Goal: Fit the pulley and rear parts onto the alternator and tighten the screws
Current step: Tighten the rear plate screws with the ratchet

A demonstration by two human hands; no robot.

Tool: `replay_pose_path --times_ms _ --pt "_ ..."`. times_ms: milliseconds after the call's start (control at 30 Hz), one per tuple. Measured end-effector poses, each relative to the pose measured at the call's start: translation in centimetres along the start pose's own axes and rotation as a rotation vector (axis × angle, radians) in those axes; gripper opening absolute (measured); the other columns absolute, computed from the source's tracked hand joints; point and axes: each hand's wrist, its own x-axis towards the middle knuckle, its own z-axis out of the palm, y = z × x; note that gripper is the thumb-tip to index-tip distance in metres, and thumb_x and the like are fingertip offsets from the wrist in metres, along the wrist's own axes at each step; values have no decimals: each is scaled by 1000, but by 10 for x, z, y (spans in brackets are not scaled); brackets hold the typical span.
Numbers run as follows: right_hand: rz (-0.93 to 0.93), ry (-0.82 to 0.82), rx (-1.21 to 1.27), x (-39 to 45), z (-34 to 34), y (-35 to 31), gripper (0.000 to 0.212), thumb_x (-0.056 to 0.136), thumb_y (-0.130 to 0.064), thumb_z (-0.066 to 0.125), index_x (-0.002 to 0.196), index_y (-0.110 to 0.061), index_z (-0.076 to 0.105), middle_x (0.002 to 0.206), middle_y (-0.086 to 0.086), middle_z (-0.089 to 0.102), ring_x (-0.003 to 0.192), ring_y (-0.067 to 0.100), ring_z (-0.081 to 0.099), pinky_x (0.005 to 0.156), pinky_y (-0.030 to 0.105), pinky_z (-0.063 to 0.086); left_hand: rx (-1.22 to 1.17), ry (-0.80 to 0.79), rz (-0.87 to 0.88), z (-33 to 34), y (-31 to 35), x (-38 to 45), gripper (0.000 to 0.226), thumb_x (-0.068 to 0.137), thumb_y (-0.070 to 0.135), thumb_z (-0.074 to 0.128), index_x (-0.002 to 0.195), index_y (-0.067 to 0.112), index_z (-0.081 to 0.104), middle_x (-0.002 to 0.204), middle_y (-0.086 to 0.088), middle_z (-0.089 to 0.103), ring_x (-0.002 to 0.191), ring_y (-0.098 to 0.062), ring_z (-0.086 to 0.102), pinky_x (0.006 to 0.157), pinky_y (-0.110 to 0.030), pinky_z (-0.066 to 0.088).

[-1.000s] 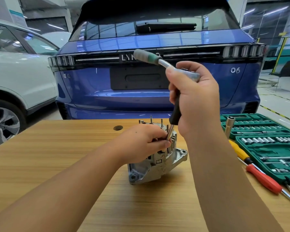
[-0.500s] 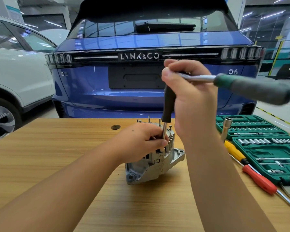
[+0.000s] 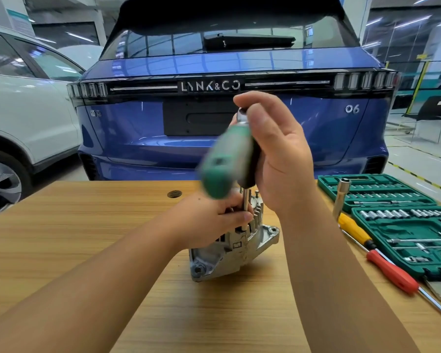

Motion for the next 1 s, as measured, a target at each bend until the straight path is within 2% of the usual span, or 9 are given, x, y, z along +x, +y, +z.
replay_pose_path --times_ms 133,267,467,567,633,700,800,900,1000 --pt "-90 250 -267 -2 6 3 34 83 -22 80 107 -22 55 70 -15 62 62 1 56 60 17 46 14 -16 14 1 4 0 11 99 41 56 96 37 66 88 16 65 82 -1 60 75 -31 53" --pt "3 491 -238 0 8 0 23 88 -15 75 103 -21 58 72 -9 62 57 9 53 55 23 46 73 -26 31 0 7 -1 13 100 39 55 90 38 63 86 12 62 78 -5 58 70 -32 51" --pt "382 214 349 3 -6 -15 21 91 -32 61 102 -15 63 98 4 74 71 13 56 67 26 44 30 -11 24 -2 4 -1 9 99 38 57 99 36 66 93 14 63 87 -3 59 79 -33 53" --pt "410 207 393 3 -5 -15 18 73 -29 71 87 -17 70 93 -4 70 74 12 57 69 25 45 25 -6 27 -2 2 -2 8 99 36 59 100 39 66 96 15 64 90 -3 60 82 -34 53" --pt "362 215 438 3 -3 -13 23 71 -21 74 91 -18 62 84 -5 65 73 12 56 69 25 46 30 -11 19 -1 2 -1 9 99 37 59 102 37 67 96 15 64 90 -5 60 81 -34 53" --pt "179 297 350 3 -2 -7 23 80 -6 73 92 -16 57 80 -2 64 73 15 57 69 27 50 34 -19 17 -1 2 0 8 99 37 58 97 41 64 93 16 63 85 -3 60 74 -29 51" --pt "-181 382 -159 2 2 2 14 90 1 67 90 -13 65 90 5 68 84 25 64 80 38 55 48 -25 17 -1 4 0 13 99 37 57 90 46 59 87 16 61 76 -1 56 64 -22 41" --pt "-295 168 -361 0 -1 9 15 94 2 63 102 -10 65 89 8 67 81 26 66 74 30 57 24 -11 20 -2 6 -1 13 99 37 58 89 44 61 88 16 63 80 0 58 70 -25 47" --pt "-239 -19 -296 2 -4 12 28 98 7 51 111 -18 58 84 4 62 68 17 58 64 21 50 27 -4 2 -1 7 -3 19 99 39 58 81 43 58 87 14 64 81 -1 60 76 -29 53"
